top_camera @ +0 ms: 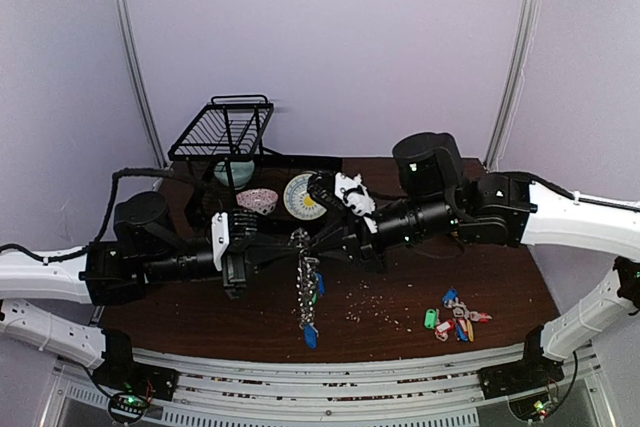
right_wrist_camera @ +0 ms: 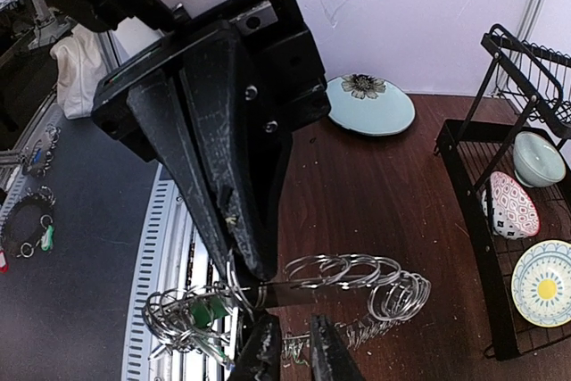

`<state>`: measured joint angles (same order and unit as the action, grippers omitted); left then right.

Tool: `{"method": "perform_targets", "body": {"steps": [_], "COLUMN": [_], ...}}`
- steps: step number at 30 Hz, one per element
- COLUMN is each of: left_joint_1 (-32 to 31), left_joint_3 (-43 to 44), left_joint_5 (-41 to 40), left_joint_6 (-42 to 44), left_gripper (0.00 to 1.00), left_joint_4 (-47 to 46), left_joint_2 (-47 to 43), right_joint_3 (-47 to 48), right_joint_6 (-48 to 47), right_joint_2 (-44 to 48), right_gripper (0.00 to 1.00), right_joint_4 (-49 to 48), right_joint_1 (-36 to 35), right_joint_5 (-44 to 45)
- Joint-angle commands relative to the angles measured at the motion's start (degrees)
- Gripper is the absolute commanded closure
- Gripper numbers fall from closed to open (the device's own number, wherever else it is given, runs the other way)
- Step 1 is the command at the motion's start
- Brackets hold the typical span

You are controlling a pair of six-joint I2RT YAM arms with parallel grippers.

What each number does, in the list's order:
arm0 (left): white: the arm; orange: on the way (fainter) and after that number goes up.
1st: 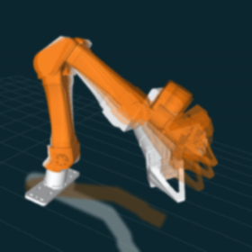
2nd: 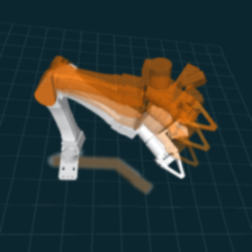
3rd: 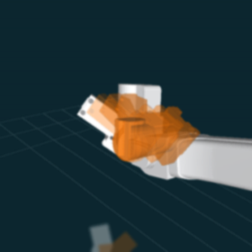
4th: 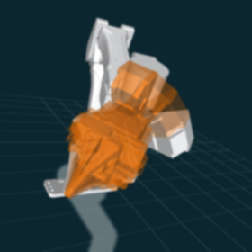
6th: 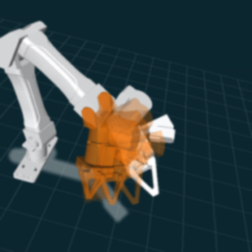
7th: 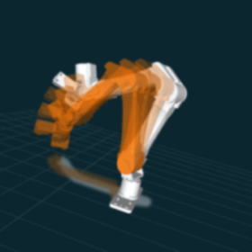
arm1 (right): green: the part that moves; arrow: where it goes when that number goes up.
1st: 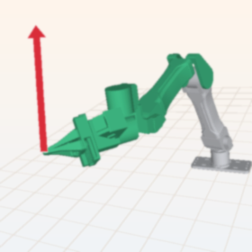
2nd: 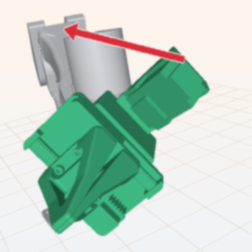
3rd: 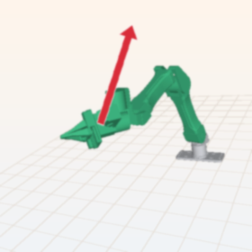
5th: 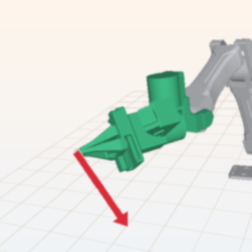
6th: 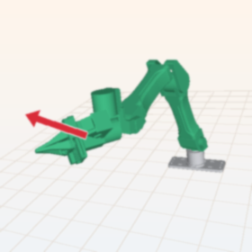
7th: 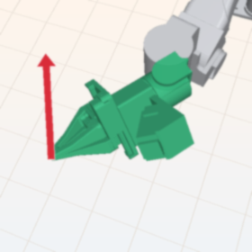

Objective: Put the keys on the keyring

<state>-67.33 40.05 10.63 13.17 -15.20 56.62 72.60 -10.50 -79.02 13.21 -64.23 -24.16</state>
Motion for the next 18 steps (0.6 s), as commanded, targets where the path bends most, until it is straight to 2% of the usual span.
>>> {"method": "perform_targets", "body": {"steps": [1,9,14,18], "left_joint_1": [-0.2,-0.2,-0.2,-0.2], "left_joint_3": [0.3,-0.3,-0.9,-1.4], "left_joint_5": [0.2,-1.3,-0.9,-2.1], "left_joint_6": [0.6,0.5,0.5,0.2], "left_gripper": [1.00,1.00,1.00,1.00], "left_joint_4": [-6.3,-7.2,-8.3,-9.3], "left_joint_2": [-1.2,-2.0,-2.7,-3.3], "right_joint_3": [0.3,-0.9,-3.4,-6.5], "right_joint_6": [0.1,-0.3,3.5,8.5], "right_joint_2": [0.0,3.5,5.1,4.3], "right_gripper": [0.86,0.83,0.74,0.70], "right_joint_4": [0.5,1.1,-4.3,-10.1], "right_joint_1": [0.2,1.4,2.8,2.8], "right_joint_5": [-2.6,2.3,-6.7,-9.4]}}
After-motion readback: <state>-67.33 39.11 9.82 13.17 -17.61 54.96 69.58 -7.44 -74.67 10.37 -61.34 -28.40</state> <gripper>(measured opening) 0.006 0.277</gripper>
